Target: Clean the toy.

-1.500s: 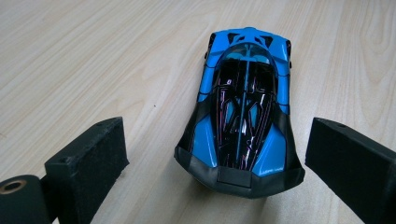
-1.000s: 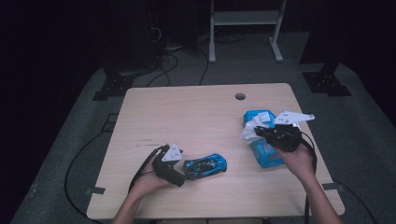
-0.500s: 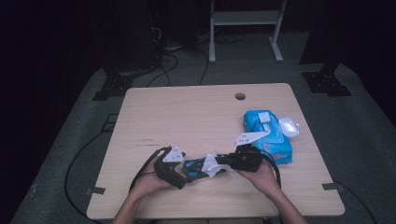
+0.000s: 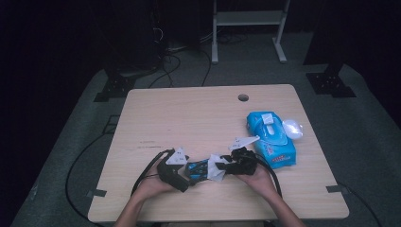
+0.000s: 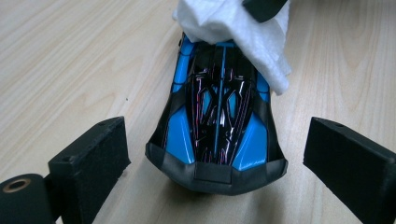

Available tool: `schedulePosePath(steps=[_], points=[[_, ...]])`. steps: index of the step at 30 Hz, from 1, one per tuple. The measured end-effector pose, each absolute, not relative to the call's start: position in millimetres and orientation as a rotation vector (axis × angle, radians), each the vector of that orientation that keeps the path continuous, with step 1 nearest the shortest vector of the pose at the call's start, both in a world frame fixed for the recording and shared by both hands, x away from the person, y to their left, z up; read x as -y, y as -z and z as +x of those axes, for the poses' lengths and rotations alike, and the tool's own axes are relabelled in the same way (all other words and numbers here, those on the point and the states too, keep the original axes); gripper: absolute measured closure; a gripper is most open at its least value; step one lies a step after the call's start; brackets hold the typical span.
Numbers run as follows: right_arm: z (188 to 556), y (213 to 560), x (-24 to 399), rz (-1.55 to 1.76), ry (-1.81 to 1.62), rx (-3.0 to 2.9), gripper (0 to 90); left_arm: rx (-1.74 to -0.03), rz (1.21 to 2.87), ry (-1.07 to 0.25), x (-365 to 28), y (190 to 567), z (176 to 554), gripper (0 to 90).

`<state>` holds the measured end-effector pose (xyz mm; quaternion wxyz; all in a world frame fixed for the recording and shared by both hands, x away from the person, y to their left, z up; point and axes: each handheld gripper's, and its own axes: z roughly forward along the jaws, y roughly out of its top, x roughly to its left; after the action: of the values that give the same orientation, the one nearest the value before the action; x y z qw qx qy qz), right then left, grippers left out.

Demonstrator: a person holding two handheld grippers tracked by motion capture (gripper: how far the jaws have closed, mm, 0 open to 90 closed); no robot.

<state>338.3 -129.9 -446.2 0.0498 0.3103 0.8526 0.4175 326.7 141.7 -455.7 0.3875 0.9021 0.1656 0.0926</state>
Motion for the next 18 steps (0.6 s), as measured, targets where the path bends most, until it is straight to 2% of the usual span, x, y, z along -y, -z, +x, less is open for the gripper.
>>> schedulePosePath(steps=[4,5,7,9,11,13,18], points=[[341.6,454.4,122.8,0.957,-1.209,-2.618,61.4,-0.426,2.314,-0.219,-141.6,459.7,329.9,8.4],[340.0,455.5,121.5,0.940,-1.208,-2.597,66.4,-0.438,2.307,-0.201,-141.8,461.7,331.6,8.5],[339.4,455.5,120.5,0.935,-1.207,-2.597,68.7,-0.438,2.304,-0.185,-141.6,463.1,331.6,10.9],[337.3,456.9,118.7,0.921,-1.211,-2.579,77.0,-0.425,2.344,-0.207,-139.1,466.1,331.7,14.7],[335.9,456.8,118.5,0.892,-1.184,-2.565,80.0,-0.427,2.359,-0.217,-138.2,466.9,331.6,17.0],[334.3,456.6,118.9,0.881,-1.161,-2.553,81.6,-0.411,2.352,-0.215,-138.0,467.4,330.4,22.4],[328.2,452.8,110.2,0.838,-1.196,-2.570,83.0,-0.406,2.354,-0.217,-135.7,467.8,331.3,22.6]])
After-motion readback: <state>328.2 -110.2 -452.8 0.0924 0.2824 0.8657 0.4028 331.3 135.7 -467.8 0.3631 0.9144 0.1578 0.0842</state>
